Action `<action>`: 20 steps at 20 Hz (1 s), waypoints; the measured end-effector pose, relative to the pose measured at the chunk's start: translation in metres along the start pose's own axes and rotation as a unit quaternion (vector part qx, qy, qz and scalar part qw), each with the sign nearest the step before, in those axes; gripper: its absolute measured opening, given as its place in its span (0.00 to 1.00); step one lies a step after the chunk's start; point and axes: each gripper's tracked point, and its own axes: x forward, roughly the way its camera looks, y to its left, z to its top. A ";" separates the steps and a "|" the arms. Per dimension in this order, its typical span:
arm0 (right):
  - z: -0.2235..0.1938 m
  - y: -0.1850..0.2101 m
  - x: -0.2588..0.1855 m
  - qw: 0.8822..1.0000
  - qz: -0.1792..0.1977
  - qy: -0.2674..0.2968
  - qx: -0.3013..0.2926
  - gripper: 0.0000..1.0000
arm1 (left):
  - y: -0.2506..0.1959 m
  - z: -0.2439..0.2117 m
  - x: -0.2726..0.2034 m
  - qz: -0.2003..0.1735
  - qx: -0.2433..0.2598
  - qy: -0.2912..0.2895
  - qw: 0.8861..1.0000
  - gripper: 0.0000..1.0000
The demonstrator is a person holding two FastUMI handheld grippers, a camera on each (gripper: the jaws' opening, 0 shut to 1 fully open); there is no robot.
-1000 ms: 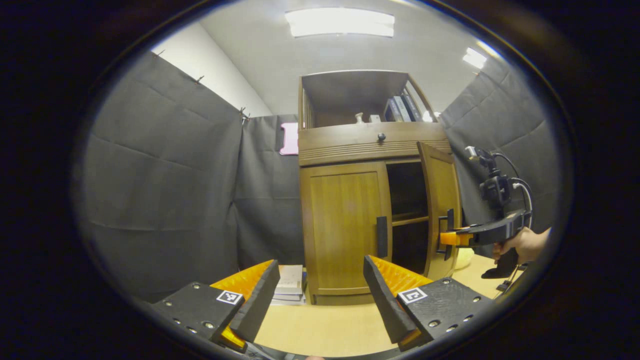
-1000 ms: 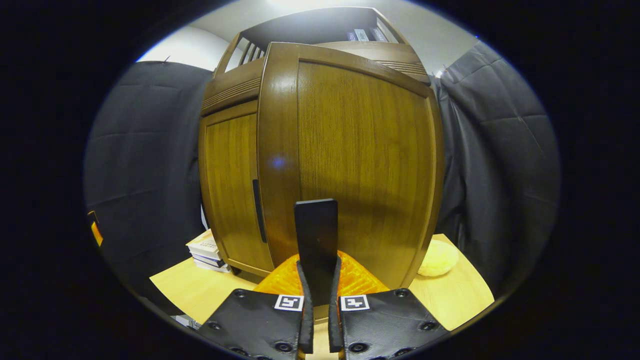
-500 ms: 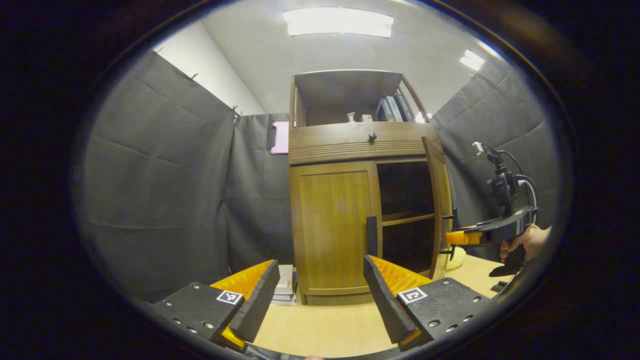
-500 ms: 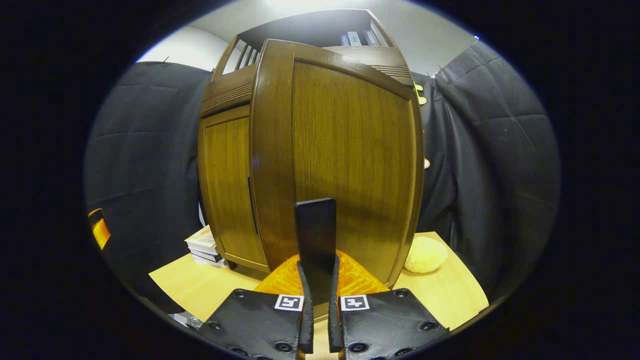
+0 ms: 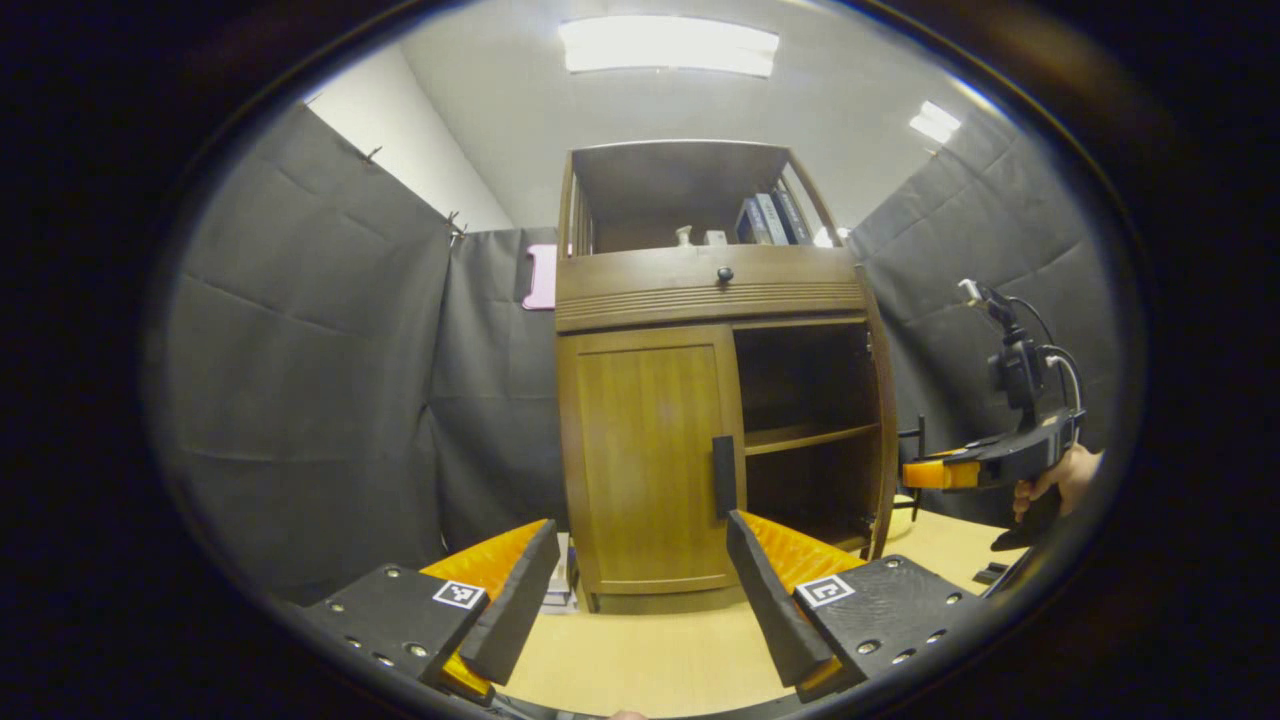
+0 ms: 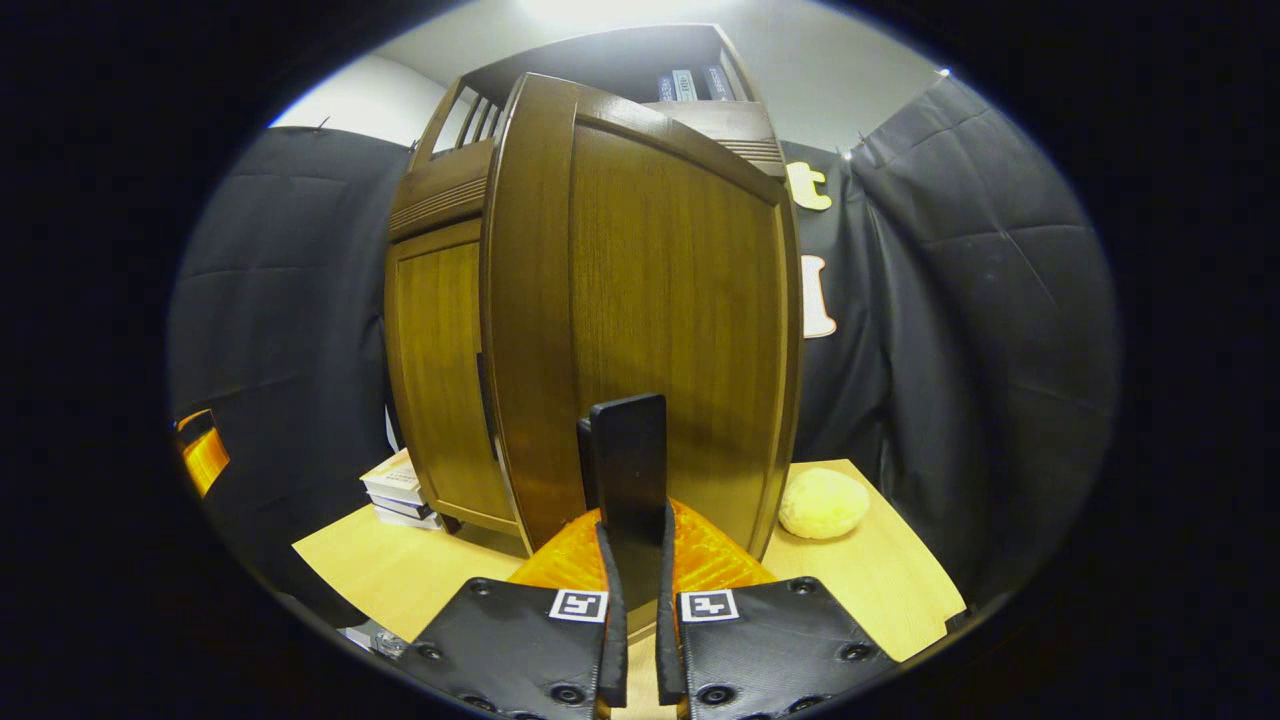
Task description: Open the right door of the double-door shoe cabinet with the right hand, and open the left door with the left hand.
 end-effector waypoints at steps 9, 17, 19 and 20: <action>-0.001 -0.046 -0.028 0.999 -0.051 0.002 0.003 0.13 | -0.006 0.005 -0.002 -0.023 0.000 -0.004 1.000 0.97; -0.002 -0.092 -0.049 0.995 -0.098 -0.002 0.027 0.12 | -0.014 0.008 -0.006 -0.034 -0.008 0.011 0.999 0.97; -0.002 -0.107 -0.052 0.994 -0.107 -0.003 0.017 0.11 | -0.024 0.009 -0.004 -0.032 -0.010 0.019 0.999 0.97; -0.002 -0.114 -0.054 0.994 -0.108 -0.002 0.012 0.11 | -0.033 0.008 -0.003 -0.030 -0.011 0.028 0.999 0.97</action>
